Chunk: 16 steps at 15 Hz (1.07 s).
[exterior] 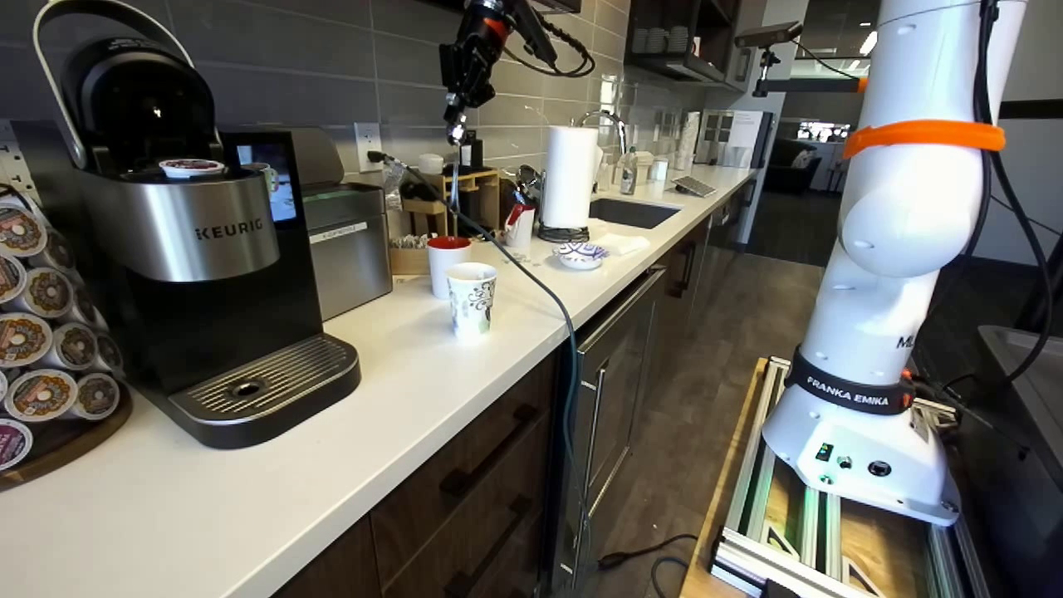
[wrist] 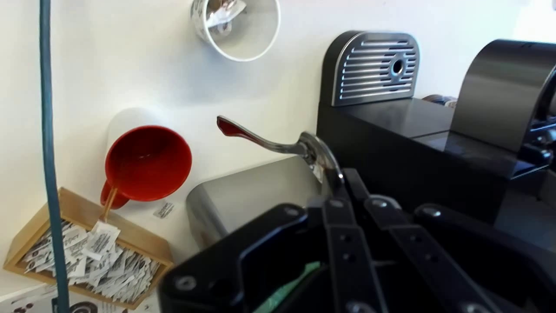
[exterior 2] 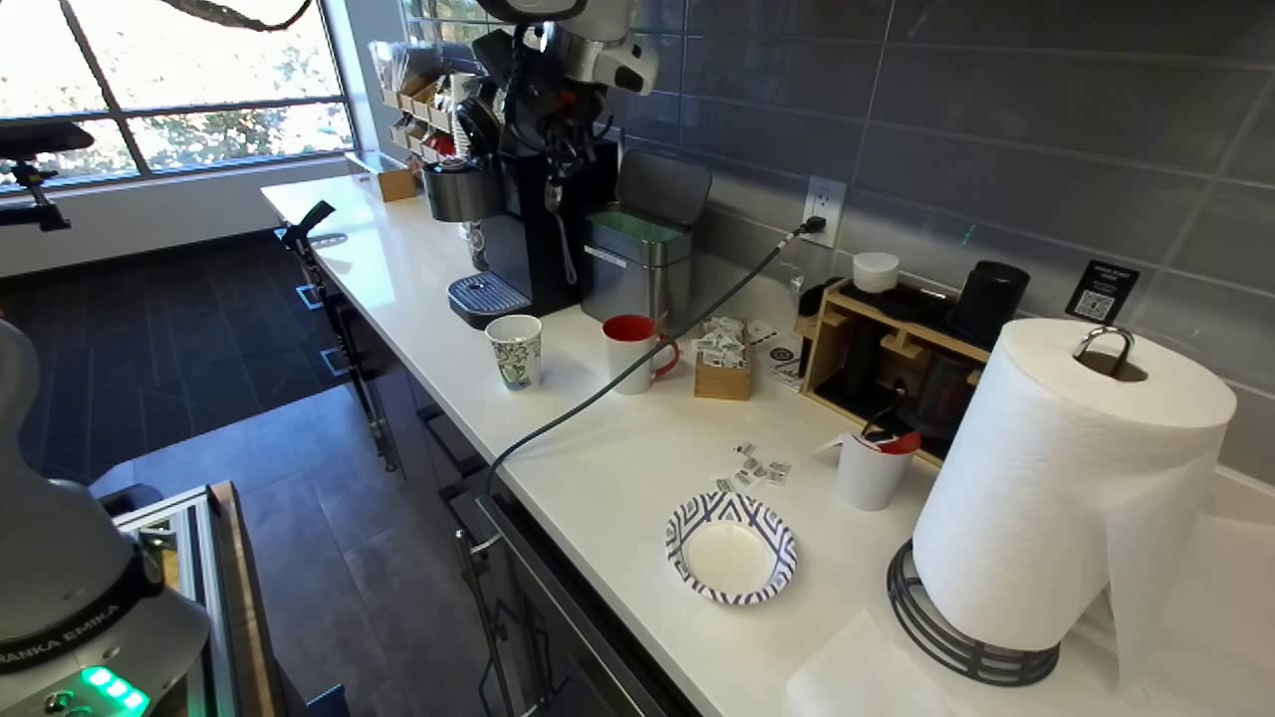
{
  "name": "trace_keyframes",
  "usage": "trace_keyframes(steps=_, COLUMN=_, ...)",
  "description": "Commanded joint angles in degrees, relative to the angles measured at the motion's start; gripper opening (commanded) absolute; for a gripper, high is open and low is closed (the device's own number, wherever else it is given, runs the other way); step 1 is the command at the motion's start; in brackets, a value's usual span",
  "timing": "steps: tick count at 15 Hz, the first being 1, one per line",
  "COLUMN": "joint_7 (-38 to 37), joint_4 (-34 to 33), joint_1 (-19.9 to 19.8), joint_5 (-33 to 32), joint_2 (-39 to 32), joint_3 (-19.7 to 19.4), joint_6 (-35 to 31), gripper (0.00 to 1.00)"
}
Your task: Remove the silver spoon from the mug on the left and put it in the coffee cup.
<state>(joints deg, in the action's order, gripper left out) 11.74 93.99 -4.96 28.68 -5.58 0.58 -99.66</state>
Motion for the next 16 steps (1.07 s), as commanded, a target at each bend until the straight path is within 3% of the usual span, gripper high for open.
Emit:
trace_keyframes(steps=1, joint_7=2.3, joint_4=5.7, joint_1=0.0, joint_5=3.4, joint_2=4.3, joint_3=-1.1, joint_6=5.6, gripper=0.01)
trace_keyframes(steps=6, joint_7=3.4, joint_4=11.5, joint_1=2.0, joint_5=5.6, joint_2=7.3, joint_3=-0.6, joint_6=8.1, gripper=0.01)
trace_keyframes(steps=11, joint_7=2.3, joint_4=16.9, joint_1=4.9, joint_5=5.8, joint_2=8.4, joint_3=0.9, joint_6=2.1, gripper=0.01)
trace_keyframes(steps=16, joint_7=1.9, joint_4=21.1, joint_1=6.8, joint_5=5.2, joint_2=7.5, joint_3=2.1, joint_6=-8.0, gripper=0.01)
